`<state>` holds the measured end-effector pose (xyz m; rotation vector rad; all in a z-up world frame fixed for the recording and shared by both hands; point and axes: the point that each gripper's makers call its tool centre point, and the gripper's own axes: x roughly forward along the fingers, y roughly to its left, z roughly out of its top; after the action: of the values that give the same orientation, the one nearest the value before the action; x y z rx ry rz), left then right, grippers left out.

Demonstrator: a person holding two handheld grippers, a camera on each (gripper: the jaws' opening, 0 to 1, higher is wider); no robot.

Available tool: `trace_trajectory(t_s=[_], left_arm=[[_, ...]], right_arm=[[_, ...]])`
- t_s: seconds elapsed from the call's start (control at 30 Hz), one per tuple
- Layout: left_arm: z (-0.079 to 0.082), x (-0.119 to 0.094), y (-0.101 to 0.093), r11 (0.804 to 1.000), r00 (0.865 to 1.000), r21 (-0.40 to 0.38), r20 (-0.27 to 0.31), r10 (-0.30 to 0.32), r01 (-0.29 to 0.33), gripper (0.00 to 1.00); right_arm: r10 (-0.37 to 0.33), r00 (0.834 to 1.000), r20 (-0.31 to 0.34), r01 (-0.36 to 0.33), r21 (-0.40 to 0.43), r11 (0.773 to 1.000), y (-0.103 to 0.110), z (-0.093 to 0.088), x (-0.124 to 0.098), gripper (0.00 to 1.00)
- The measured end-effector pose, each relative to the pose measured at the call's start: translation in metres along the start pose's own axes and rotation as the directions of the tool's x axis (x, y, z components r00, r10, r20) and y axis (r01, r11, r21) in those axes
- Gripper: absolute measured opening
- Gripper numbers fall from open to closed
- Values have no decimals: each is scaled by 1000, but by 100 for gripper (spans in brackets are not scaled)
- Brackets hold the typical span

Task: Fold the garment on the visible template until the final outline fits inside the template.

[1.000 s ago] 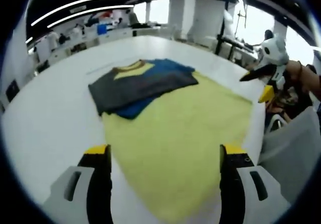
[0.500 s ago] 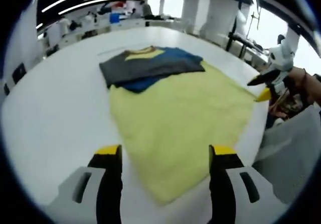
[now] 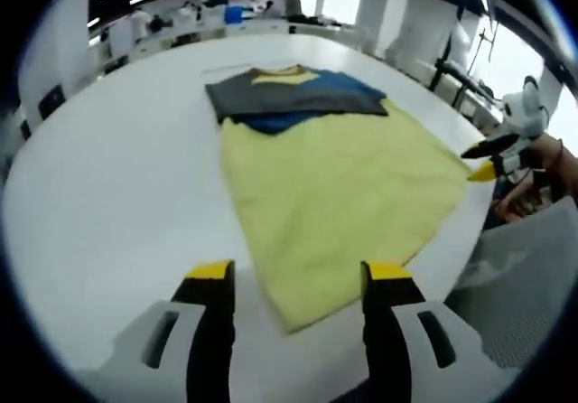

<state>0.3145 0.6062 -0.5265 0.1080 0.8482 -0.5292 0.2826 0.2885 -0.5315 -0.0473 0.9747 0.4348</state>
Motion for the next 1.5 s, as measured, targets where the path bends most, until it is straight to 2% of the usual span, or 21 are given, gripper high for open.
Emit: trace_trajectory(t_s=[0.2,0.33,0.43,0.53,0.6,0.73,0.97,1.13,1.3,1.5], left_arm=[[-11,-4,2,1000,999,-18,-43,11,-12,40],[-17,-6,0,1000,998,-18,-55,-1,0,40],[-20,-7,-3,1000,998,24,-67,-14,16,36],[-23,-7,-3,996,996,89,-85,-15,23,37],[-23,-8,-3,987,996,156,-90,-10,24,37],[-20,-7,-5,975,996,220,-87,-15,34,38],[-19,-5,-10,969,995,237,-86,-52,71,38],[-24,-1,-7,969,992,236,-116,-51,77,36],[-20,0,-6,962,992,261,-113,-56,83,36],[-19,0,-6,964,992,255,-115,-52,80,35]], right_arm=[[7,1000,-5,-8,-9,1000,2,-3,-2,45],[9,1000,-15,-10,-33,999,4,-6,-3,43],[23,999,-22,-24,-54,998,6,-8,-3,42],[20,998,-52,-26,-119,993,5,-13,-3,42],[5,998,-61,-16,-178,984,2,-12,-4,42],[22,998,-59,-34,-208,977,4,-11,-5,42],[32,996,-84,-56,-294,954,6,-10,-4,41],[42,995,-88,-66,-297,953,5,-9,0,35],[25,994,-104,-58,-321,945,1,-10,5,30],[20,995,-102,-54,-340,939,1,-7,7,27]])
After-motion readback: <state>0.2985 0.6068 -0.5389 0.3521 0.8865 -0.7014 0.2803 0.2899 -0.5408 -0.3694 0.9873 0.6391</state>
